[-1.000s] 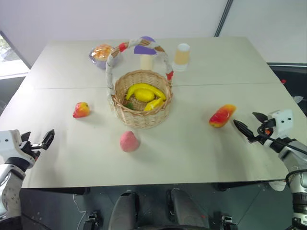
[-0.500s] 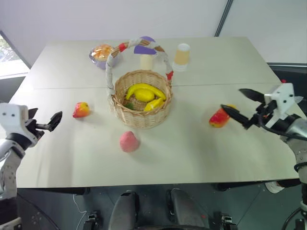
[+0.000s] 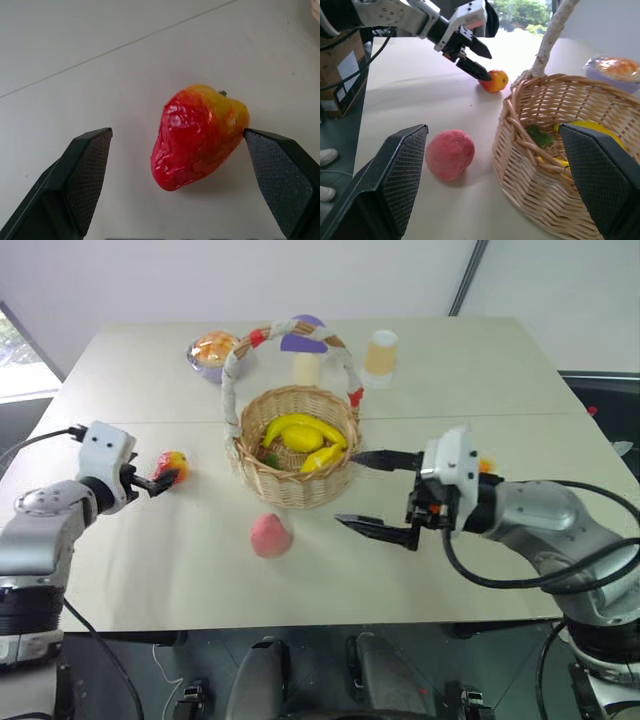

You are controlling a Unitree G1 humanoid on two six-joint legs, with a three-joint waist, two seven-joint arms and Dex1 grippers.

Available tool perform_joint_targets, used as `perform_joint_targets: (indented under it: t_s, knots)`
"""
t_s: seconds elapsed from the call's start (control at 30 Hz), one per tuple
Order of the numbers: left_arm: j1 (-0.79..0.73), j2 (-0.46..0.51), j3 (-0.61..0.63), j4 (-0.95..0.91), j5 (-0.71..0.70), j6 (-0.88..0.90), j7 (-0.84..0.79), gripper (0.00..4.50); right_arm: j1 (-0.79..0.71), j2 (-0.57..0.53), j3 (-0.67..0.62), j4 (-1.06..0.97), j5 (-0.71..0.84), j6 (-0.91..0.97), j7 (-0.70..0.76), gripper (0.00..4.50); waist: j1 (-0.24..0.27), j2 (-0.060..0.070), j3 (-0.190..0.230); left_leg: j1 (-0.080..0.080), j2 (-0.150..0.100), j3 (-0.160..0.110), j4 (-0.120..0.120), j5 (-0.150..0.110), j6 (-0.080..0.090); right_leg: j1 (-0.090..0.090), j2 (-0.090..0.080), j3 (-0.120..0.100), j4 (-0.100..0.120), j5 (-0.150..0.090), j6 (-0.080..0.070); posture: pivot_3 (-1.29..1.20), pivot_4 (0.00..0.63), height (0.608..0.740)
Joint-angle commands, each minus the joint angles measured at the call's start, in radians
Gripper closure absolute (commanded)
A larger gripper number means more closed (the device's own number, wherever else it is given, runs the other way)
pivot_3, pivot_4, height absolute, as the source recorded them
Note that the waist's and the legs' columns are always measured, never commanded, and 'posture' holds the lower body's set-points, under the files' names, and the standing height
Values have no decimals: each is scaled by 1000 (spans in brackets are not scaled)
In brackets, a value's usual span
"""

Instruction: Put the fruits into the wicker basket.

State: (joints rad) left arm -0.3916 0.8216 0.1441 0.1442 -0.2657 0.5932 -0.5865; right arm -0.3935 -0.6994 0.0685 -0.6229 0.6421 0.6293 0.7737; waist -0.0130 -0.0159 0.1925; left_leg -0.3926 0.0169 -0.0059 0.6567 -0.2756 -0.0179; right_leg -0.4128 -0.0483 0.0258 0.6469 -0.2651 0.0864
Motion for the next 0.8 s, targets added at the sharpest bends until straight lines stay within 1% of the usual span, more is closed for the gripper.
perform_joint_targets:
  t_s: [0.03,0.23,0.33,0.4,0.43,0.47,0.53,0.67,0.77,0.8]
  knots:
    - [-76,17,-44,80,47,-74,-63,0,-16,22,14,-32,-11,-23,-2,137,0,0,0,0,0,0,0,0,0,0,0,0,0,0,0,0,150,740]
    - [-205,9,-135,294,124,-184,-166,0,-19,44,27,-30,-26,-32,-1,137,-1,0,0,0,0,0,1,0,0,0,1,0,1,0,0,0,150,740]
    - [-256,-5,-149,386,139,-233,-200,0,-17,52,27,-29,-37,-38,-1,137,-1,0,0,0,0,0,2,0,0,0,2,-1,1,0,0,0,150,740]
    - [-277,-9,-148,421,148,-254,-207,531,-13,57,28,-32,-45,-43,-6,0,-1,0,0,-1,0,0,2,0,0,0,2,-1,1,0,0,0,150,740]
    - [-284,-9,-148,434,153,-262,-207,859,-12,59,29,-33,-48,-44,-8,0,-1,0,0,-1,0,0,3,0,0,0,2,-1,1,0,0,0,150,740]
    - [-290,-9,-145,443,154,-268,-213,1391,-10,61,28,-34,-52,-46,-13,0,-1,0,0,-1,0,0,3,0,0,0,2,-1,1,0,0,0,150,740]
    - [-294,-4,-144,453,162,-267,-218,2297,-10,67,27,-35,-58,-48,-20,0,-1,-1,0,-1,0,0,4,0,0,0,2,-1,2,0,0,0,150,740]
    - [-267,17,-127,429,166,-253,-229,2297,-18,76,30,-31,-72,-54,-28,0,-2,-1,0,-1,0,0,4,0,0,0,2,-1,2,0,0,0,150,740]
    - [-225,46,-40,353,114,-234,-220,2297,-25,77,25,-25,-85,-61,-27,0,-6,-1,0,-1,0,0,4,0,0,0,2,-1,3,0,0,0,150,740]
    - [-207,49,9,297,68,-219,-231,2297,-28,75,18,-22,-86,-62,-24,0,-5,-1,0,-1,1,0,4,0,0,-1,2,0,3,0,0,0,150,740]
